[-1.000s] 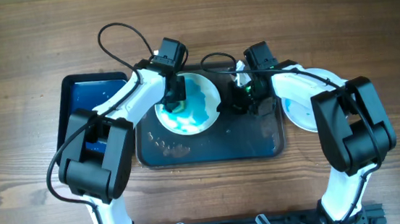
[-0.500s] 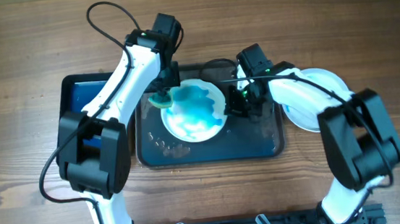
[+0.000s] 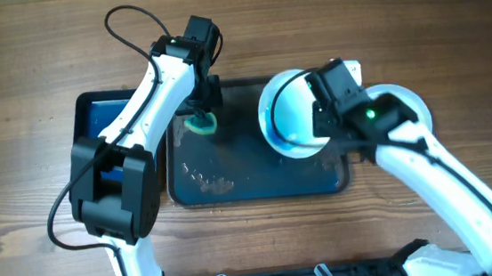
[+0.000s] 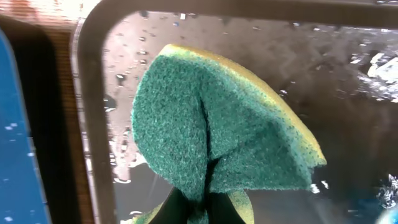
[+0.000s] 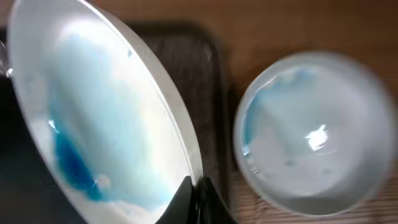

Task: Clean dirty plates on tray and stack at the side
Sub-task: 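Lift the last plate with the right gripper and carry it right, then lower the plate onto the clean stack and release it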

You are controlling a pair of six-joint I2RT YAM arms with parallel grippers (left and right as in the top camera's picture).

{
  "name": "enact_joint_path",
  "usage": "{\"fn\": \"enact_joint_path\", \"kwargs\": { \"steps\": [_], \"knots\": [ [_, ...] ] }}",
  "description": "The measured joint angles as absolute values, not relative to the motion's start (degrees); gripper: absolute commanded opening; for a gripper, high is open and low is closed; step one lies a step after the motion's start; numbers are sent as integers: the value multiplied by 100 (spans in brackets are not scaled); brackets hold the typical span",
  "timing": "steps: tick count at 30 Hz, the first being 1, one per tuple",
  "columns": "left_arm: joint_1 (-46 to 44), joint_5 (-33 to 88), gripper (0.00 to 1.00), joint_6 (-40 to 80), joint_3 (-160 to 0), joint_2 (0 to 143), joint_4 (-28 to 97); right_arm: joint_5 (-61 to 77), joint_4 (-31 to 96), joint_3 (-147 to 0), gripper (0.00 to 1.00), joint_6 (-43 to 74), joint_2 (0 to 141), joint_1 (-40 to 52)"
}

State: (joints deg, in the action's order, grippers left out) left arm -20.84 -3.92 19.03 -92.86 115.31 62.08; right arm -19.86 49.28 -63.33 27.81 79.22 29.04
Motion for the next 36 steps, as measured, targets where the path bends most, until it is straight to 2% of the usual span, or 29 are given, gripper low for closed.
{"fn": "enact_joint_path", "kwargs": {
  "steps": [5,12,16,20,25,29,32,36],
  "knots": [
    [-2084,-93,4,1909,-9286,11531,6167,-3769,4928,-6333,4,2735,7273,3977],
    [-2084,-5,4,1922,-9286,11531,6165,-6226,4753,-6333,4,2359,7166,5293],
    [-2084,-3,4,1922,-9286,11531,6165,-7762,3826,-6307,4,1479,7166,5747],
    [-2084,-3,4,1922,-9286,11531,6163,-8305,2985,-6305,4,587,7166,5778],
    [-2084,-3,4,1922,-9286,11531,6163,-8377,2908,-6305,4,220,7166,5778],
    [-2084,-3,4,1922,-9286,11531,6163,-7804,3317,-6305,4,266,7166,5767],
    [-2084,-3,4,1922,-9286,11531,6160,-6567,4296,-6311,4,961,7166,5555],
    [-2084,-3,4,1922,-9286,11531,6152,-4160,4753,-6309,4,2014,7166,4418]
  ]
}}
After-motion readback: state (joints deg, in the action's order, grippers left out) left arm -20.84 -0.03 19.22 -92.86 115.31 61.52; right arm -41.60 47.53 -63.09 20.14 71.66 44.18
